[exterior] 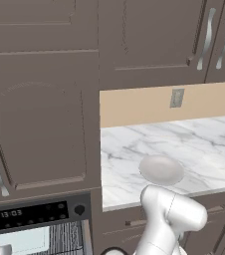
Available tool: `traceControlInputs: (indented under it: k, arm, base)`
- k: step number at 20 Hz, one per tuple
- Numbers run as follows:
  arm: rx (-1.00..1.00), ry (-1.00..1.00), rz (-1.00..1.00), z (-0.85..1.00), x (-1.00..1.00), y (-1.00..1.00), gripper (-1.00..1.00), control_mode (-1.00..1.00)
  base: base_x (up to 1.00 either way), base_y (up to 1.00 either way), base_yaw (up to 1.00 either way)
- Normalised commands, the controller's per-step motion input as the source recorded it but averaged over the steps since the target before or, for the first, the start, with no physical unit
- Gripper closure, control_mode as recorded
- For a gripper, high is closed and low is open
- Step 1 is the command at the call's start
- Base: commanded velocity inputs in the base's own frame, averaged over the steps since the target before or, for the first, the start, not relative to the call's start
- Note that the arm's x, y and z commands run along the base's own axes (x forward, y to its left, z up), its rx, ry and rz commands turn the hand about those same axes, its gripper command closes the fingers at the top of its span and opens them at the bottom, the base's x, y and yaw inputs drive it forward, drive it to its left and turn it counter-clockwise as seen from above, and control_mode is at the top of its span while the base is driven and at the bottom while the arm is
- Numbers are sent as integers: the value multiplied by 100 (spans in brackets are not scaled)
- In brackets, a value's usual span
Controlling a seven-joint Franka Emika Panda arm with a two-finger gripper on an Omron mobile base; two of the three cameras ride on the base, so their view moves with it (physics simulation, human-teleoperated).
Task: Place the sweet potato on the top rack of the oven.
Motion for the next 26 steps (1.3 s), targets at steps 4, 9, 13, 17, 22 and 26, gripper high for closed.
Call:
traceControlInputs:
  k: [4,9,13,17,22,26]
  arm:
    - [0,0,0,-28,17,-4,100,-100]
    - [0,0,0,-16,20,-1,100,-100]
    - [0,0,0,-6,19,0,100,-100]
    - [0,0,0,0,19,0,100,-100]
    - [0,0,0,-4,18,0,100,-100]
    - [-1,0,0,-27,14,0,100,-100]
  base:
    - [0,0,0]
    - [0,0,0]
    - [0,0,0]
    - [0,0,0]
    - [0,0,0]
    - [0,0,0]
